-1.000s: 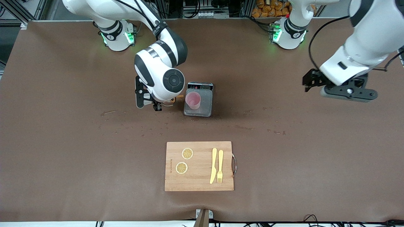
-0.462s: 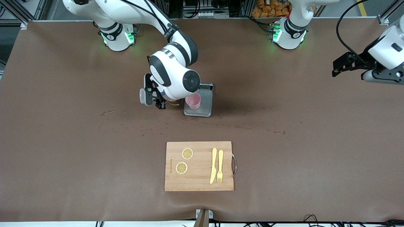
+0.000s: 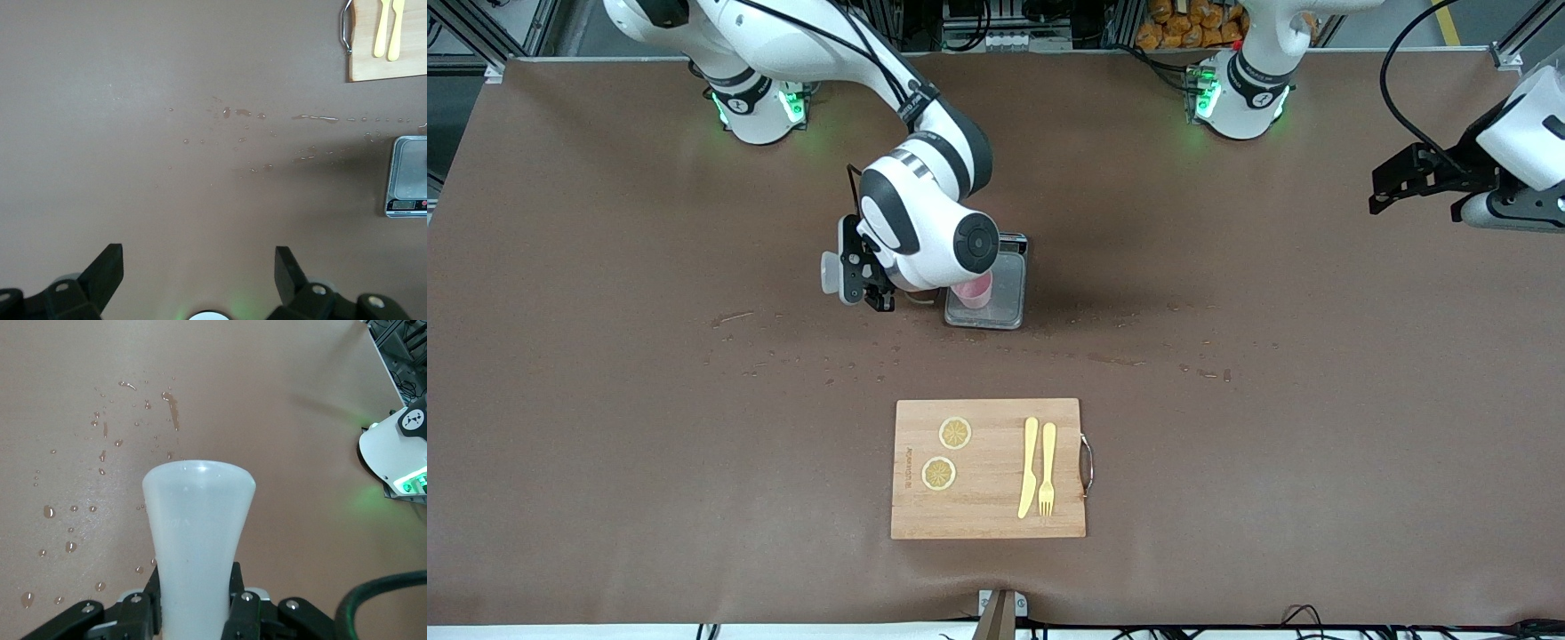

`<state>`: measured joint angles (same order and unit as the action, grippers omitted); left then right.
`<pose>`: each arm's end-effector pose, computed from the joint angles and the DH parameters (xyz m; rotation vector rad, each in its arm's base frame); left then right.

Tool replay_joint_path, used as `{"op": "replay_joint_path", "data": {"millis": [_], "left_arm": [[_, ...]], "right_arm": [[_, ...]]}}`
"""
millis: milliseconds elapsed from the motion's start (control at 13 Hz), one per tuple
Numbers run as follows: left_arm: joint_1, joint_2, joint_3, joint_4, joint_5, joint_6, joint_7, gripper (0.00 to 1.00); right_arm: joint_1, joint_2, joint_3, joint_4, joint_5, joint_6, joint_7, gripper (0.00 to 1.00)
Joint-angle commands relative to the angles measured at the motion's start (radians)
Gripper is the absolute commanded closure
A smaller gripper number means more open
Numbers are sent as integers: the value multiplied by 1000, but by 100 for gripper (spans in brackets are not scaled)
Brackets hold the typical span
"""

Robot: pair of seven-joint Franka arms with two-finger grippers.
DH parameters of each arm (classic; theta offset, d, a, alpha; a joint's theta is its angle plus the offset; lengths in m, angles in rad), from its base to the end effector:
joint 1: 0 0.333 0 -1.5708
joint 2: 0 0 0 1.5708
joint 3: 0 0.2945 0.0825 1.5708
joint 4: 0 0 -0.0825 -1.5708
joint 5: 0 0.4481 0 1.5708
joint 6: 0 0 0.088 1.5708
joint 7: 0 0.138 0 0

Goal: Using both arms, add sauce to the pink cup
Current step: 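Tilt the bottle over the pink cup with the right gripper while the left gripper withdraws, then carry the bottle back beside the cutting board with the right gripper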

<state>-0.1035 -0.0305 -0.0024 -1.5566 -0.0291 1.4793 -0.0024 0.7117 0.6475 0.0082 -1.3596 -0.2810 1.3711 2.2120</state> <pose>0.5951 -0.0675 0.5904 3.1100 -0.1642 -0.0752 0.5364 0.4131 0.2455 1.8435 -1.6448 0.2713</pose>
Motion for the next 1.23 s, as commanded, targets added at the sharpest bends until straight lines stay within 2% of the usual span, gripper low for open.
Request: {"op": "replay_joint_path", "data": {"millis": [0,231,538,692,846,1154], "left_arm": [[-8,-38,-7,-7,-18,-7,-25,0],[2,-43,-30,-4,-12,10,-28,0],[2,-43,-24,3,-14,10,-25,0],[4,-42,-22,3,-15,24,-25,0],[4,-37,-21,4,-15,35,-25,0],[39,-37,-18,15,-26,35,-19,0]], "right_arm": [[19,17,-10,48,-26,-40,9,100],[-30,-2,-5,62,14,-35,-30,100],[-245,-117,-7,60,342,31,-254,100],[-334,-127,-7,60,446,31,-357,100],[-417,-138,-5,59,515,28,-460,100],[-645,-138,-7,39,719,-10,-732,100]]}}
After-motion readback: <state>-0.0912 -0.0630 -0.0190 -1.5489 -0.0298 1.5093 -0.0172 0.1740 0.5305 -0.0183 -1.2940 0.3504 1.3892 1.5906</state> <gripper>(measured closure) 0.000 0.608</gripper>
